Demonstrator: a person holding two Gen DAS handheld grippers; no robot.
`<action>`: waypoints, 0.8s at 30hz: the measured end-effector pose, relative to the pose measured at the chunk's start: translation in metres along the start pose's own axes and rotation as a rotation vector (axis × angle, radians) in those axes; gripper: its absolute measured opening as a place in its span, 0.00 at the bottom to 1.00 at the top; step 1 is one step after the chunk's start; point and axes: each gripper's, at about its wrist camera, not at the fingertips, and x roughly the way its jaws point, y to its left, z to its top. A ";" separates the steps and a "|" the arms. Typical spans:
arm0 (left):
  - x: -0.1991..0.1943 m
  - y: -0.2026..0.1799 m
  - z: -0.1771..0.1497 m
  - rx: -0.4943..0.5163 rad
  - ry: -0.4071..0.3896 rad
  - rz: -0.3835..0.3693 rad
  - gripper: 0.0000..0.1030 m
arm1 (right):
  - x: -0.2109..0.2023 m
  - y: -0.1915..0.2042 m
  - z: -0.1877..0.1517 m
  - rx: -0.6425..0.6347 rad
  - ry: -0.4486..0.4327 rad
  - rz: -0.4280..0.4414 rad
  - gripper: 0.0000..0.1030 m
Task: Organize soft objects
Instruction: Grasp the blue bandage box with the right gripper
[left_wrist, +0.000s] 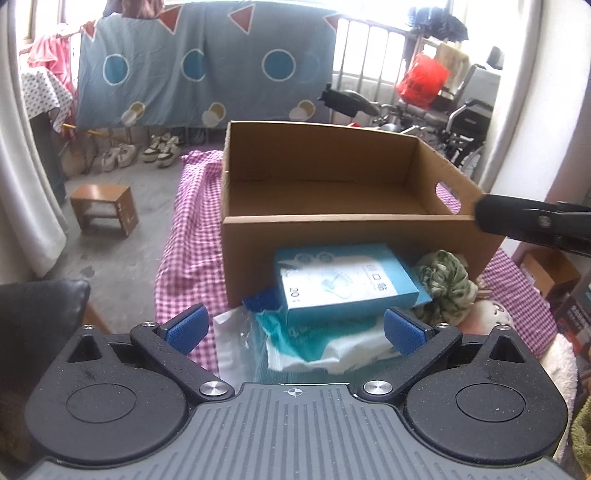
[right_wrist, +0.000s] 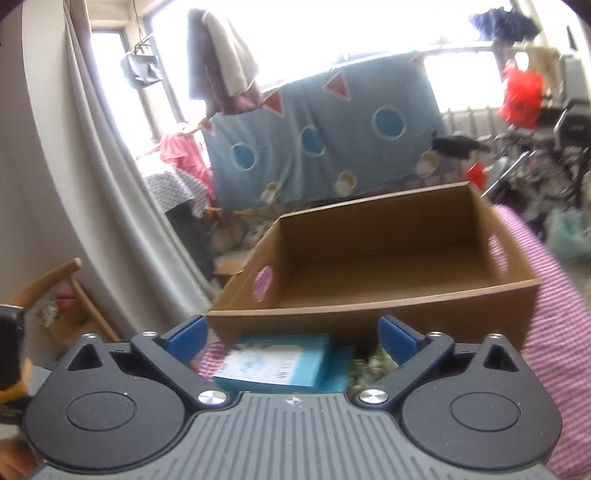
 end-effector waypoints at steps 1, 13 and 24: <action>0.004 0.000 0.001 0.004 0.002 -0.015 0.95 | 0.009 0.000 0.002 0.004 0.024 0.008 0.85; 0.040 -0.003 0.004 0.106 0.072 -0.107 0.83 | 0.082 -0.011 -0.004 0.113 0.265 0.001 0.58; 0.053 -0.010 0.005 0.158 0.121 -0.127 0.87 | 0.092 -0.010 -0.002 0.107 0.302 -0.012 0.58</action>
